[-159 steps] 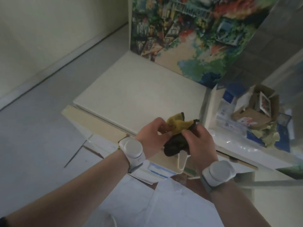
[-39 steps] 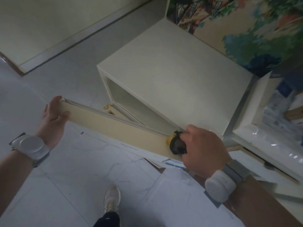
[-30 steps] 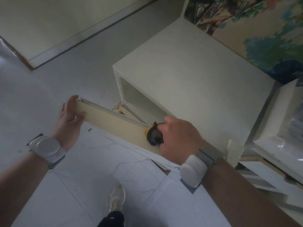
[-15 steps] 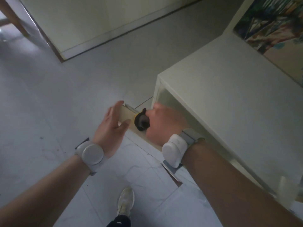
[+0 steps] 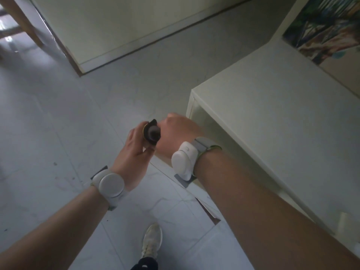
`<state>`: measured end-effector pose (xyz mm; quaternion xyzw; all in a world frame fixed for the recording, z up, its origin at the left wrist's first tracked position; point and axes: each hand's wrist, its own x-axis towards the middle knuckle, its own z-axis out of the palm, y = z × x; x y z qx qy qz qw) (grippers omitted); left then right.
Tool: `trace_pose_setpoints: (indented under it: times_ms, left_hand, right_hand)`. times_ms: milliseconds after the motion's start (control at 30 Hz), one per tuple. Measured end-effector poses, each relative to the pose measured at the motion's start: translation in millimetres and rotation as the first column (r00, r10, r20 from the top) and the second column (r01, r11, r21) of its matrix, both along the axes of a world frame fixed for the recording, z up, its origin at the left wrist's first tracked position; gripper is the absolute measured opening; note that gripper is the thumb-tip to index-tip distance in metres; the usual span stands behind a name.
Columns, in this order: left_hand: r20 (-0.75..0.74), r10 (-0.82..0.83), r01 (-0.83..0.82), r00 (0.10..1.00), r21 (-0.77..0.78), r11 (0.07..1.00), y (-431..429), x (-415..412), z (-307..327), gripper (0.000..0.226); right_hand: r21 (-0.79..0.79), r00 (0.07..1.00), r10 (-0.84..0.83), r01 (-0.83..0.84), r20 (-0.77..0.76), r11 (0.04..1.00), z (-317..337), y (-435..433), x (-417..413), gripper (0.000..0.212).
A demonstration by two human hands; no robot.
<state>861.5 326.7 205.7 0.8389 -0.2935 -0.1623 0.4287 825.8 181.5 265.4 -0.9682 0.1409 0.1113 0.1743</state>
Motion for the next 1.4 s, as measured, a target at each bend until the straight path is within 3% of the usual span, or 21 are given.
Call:
trace_pose_setpoints:
  times_ms: [167,333,667,900,1200,1400]
  left_hand:
    - [-0.022,0.024,-0.023,0.999,0.044,0.999,-3,-5,-2,0.056]
    - [-0.205,0.036,-0.039,0.978,-0.013,0.999,-8,2,3,0.060]
    - [-0.381,0.121,-0.188,0.917,-0.143,0.972,-25,-20,22,0.048]
    - [-0.458,0.148,-0.223,0.876,-0.114,0.968,-26,-29,33,0.049]
    - [-0.458,0.129,-0.214,0.880,-0.139,0.967,-30,-24,26,0.051]
    - [-0.384,0.126,-0.178,0.915,-0.103,0.979,-26,-20,15,0.053]
  right_hand:
    - [-0.010,0.998,-0.062,0.062,-0.011,0.998,-6,-12,-28,0.033]
    - [0.014,0.994,-0.091,0.092,-0.054,0.996,-7,-33,-76,0.020]
    - [-0.006,0.981,-0.168,0.168,-0.098,0.986,19,-74,-227,0.029]
    - [-0.157,0.960,-0.225,0.199,-0.169,0.967,32,-90,-309,0.032]
    - [-0.134,0.951,-0.245,0.222,-0.189,0.966,36,-99,-313,0.029]
    - [-0.047,0.953,-0.231,0.226,-0.198,0.973,30,-92,-283,0.006]
